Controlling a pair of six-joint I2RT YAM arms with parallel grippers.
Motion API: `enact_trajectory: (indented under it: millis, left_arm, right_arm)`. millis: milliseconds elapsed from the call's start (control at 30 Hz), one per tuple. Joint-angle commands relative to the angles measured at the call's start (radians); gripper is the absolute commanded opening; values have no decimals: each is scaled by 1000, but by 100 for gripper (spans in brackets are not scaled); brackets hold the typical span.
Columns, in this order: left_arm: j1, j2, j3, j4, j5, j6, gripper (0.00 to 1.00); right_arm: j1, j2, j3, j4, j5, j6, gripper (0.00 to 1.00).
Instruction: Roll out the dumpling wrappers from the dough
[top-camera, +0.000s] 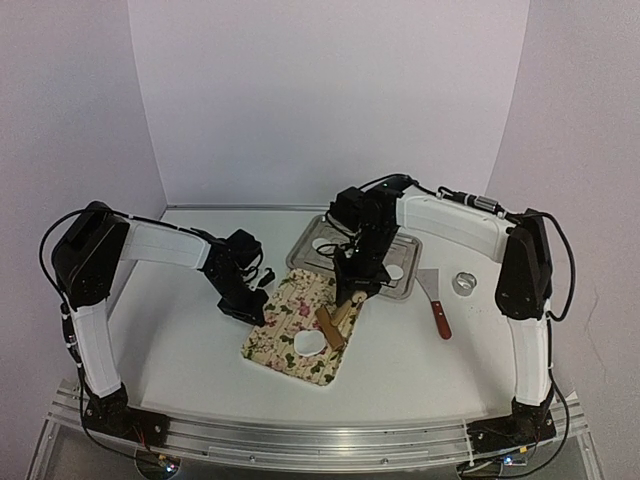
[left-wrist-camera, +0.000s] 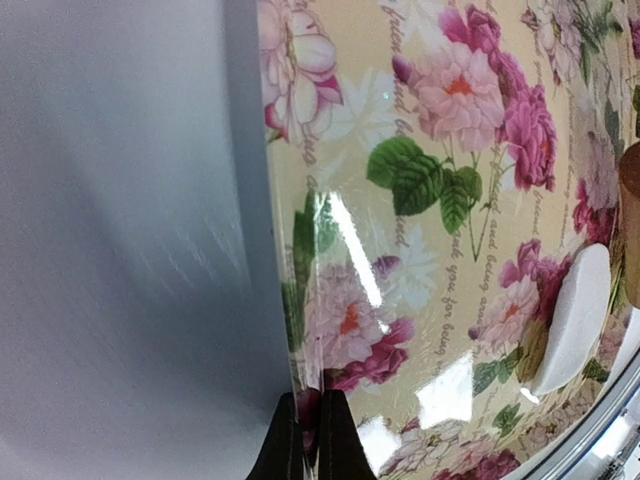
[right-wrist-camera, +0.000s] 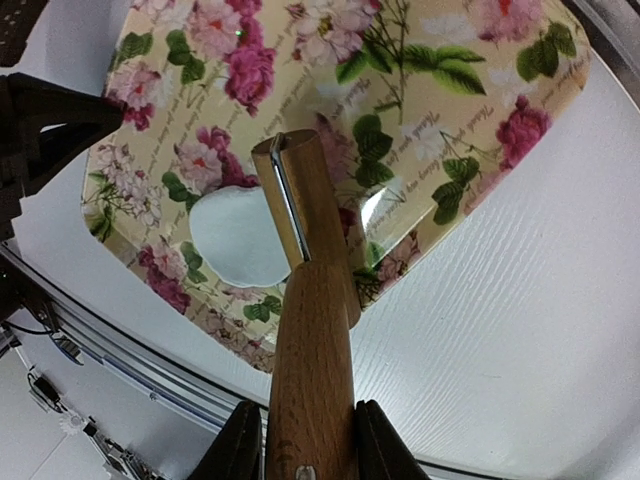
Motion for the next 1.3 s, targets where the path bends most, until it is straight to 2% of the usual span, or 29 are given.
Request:
enact_trajectory:
  millis: [0,267,533,1267]
  left_arm:
    - [12,63,58,-36,-93,103,0]
    - [13,70,65,-35,-83,93,0]
    - [12,69,64,-37,-82,85,0]
    - [12,79,63,-31,-84,70,0]
  right_arm:
    - [17,-49,96,-14,-64,-91,0]
    - [38,4,106,5,-149,-85,0]
    - [42,90,150,14,-161,-101,0]
    - [43,183,-33,-113,195,-42,0]
